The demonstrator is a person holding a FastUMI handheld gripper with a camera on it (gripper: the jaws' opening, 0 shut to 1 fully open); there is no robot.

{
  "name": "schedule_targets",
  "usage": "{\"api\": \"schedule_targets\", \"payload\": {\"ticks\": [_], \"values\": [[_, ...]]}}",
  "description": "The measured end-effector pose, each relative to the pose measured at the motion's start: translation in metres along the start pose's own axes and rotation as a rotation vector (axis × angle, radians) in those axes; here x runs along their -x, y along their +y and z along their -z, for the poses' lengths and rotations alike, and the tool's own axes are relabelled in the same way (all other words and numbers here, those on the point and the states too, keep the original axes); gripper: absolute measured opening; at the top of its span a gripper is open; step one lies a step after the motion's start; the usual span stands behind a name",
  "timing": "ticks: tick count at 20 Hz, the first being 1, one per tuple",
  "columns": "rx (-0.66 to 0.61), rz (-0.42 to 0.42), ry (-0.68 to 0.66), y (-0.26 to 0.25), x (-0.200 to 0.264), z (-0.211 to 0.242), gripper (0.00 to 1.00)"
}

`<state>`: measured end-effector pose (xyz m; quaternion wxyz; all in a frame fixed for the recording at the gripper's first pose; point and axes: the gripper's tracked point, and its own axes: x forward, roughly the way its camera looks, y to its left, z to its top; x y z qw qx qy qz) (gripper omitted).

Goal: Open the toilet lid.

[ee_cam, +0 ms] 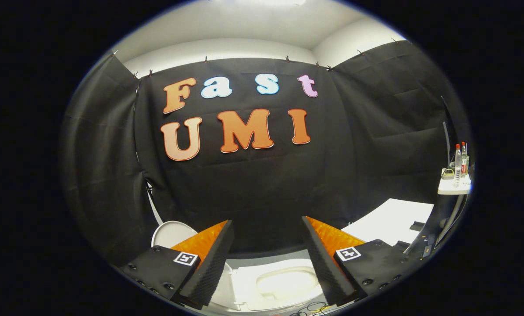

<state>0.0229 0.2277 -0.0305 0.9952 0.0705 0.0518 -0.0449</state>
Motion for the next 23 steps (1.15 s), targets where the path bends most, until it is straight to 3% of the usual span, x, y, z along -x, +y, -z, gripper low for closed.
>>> {"api": "schedule_targets", "payload": {"ticks": [23], "values": [[0.049,-0.038,0.009,0.019,0.002,-0.003,0.98]]}}
